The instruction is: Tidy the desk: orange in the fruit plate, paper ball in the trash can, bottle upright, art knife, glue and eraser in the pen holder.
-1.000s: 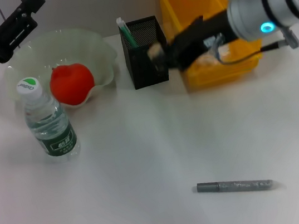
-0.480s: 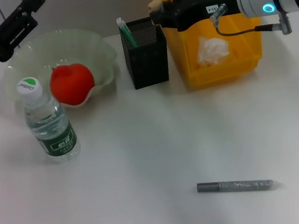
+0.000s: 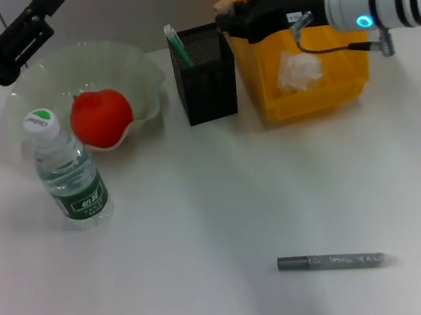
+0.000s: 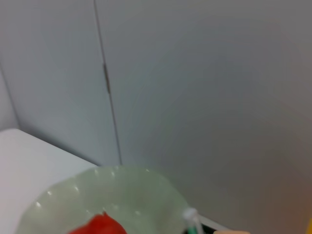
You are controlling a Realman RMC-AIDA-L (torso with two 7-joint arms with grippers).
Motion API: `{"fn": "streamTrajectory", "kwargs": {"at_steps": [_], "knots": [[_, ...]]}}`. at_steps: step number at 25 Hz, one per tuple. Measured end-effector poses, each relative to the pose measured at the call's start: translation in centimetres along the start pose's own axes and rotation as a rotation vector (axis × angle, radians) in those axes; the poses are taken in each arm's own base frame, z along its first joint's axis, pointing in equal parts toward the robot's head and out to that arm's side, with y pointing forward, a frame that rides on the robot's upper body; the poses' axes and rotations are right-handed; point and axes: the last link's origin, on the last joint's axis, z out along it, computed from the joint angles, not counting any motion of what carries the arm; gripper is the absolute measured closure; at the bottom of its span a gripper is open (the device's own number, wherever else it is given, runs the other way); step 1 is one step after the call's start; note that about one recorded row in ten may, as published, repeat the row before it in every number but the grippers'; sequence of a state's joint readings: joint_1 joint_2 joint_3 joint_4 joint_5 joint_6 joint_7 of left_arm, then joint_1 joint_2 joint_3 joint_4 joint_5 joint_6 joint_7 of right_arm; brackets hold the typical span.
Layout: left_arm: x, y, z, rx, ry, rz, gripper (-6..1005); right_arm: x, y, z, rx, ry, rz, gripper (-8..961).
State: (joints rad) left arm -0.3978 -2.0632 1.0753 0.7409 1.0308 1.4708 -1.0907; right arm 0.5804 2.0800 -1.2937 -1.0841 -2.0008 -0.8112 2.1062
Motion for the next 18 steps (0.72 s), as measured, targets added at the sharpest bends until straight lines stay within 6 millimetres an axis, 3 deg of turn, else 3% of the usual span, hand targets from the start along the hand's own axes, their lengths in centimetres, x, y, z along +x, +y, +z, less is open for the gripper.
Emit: {"fn": "streamTrajectory", "kwargs": {"at_steps": [8, 18], "knots": [[0.1, 0.0, 0.3, -0.006, 0.003, 0.003, 273, 0.4, 0.3, 2.5, -0.028, -0.039, -0.034, 692], [0.2, 0.0, 0.5, -0.011, 0.004, 0.004, 273, 2.1, 0.0, 3.1, 0.014, -0.004, -0.059, 692]]}}
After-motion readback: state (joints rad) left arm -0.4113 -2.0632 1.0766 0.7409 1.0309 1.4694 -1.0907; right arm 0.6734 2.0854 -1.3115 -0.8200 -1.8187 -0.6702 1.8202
